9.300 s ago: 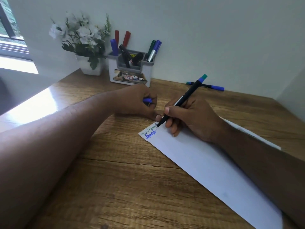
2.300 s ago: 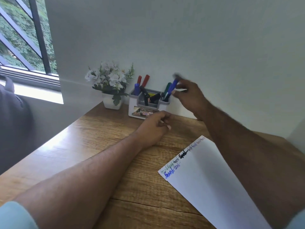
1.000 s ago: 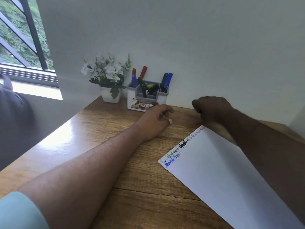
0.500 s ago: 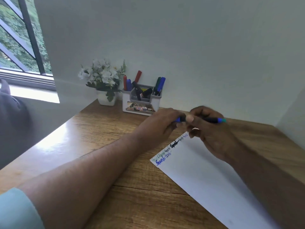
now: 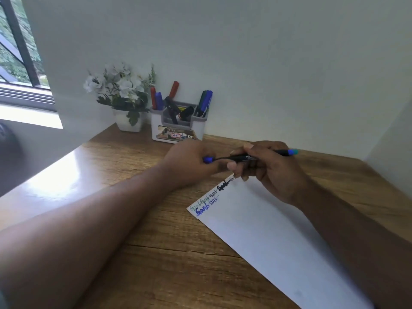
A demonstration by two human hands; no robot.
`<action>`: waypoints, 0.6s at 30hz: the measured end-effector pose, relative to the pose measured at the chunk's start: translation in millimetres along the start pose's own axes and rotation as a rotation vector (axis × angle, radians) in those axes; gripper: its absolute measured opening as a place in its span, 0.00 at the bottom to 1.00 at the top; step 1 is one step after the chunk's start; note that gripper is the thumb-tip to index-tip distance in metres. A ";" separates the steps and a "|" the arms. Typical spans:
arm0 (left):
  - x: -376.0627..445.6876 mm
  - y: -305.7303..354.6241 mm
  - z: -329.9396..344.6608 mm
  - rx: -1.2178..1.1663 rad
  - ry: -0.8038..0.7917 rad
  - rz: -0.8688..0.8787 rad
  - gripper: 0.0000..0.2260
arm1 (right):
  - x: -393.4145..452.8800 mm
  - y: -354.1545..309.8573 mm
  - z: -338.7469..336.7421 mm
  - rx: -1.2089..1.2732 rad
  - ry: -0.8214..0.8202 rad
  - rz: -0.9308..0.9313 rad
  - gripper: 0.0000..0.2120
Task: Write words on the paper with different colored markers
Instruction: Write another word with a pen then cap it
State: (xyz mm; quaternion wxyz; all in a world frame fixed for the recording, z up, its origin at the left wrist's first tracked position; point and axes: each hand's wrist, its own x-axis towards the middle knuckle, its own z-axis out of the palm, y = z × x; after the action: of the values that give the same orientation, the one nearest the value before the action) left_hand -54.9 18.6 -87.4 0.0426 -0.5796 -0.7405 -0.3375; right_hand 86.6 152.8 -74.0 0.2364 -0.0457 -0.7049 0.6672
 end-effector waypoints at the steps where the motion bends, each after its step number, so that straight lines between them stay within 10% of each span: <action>1: 0.7 -4.5 -1.2 -0.057 -0.007 -0.052 0.30 | -0.8 0.1 -1.7 0.023 -0.010 0.014 0.13; 9: 3.5 -22.4 -7.7 0.059 -0.351 -0.189 0.20 | -0.1 6.9 -4.7 0.250 0.093 0.137 0.08; 18: 4.1 -22.2 -6.4 0.083 -0.336 -0.180 0.22 | -9.9 10.5 3.2 -0.075 -0.070 0.233 0.10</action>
State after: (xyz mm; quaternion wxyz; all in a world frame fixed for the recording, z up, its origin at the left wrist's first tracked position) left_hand -78.1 16.3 -90.6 -0.0883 -0.5569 -0.7993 -0.2077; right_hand 91.4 147.2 -86.9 0.1309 -0.1128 -0.7269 0.6646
